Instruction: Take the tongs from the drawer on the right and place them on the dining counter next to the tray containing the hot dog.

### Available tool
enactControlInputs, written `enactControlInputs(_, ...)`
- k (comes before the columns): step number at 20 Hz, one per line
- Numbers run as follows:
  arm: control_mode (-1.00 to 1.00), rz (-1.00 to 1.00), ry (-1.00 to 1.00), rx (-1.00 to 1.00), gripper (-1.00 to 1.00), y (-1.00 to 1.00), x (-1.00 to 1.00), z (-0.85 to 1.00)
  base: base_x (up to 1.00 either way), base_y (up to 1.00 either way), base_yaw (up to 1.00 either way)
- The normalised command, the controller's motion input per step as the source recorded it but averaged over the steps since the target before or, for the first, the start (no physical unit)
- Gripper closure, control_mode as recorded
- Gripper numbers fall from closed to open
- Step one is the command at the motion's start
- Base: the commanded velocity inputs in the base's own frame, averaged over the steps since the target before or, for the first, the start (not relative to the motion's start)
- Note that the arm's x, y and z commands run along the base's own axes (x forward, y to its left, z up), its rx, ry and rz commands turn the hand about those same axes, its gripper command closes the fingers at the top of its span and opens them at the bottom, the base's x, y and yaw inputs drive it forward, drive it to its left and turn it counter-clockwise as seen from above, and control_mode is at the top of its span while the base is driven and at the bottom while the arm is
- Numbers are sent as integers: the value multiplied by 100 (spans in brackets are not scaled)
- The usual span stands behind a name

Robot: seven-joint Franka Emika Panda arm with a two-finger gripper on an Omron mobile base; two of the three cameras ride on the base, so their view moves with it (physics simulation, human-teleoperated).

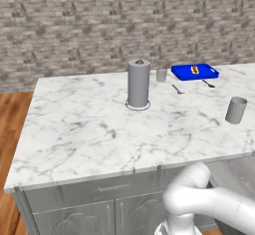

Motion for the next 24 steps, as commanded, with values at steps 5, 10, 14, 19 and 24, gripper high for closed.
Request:
enactControlInputs(5,-100,0,0,0,-100,-17,10,-10,0,0,0)
enactControlInputs(10,-100,0,1,0,-100,-24,13,-20,0,0,0)
enactControlInputs(14,-100,1,8,0,-100,-9,0,-45,0,0,0)
enactControlInputs(19,-100,4,11,-6,-100,-3,-10,-72,0,0,0)
enactControlInputs(24,-100,6,9,-9,100,0,-35,-79,0,0,0)
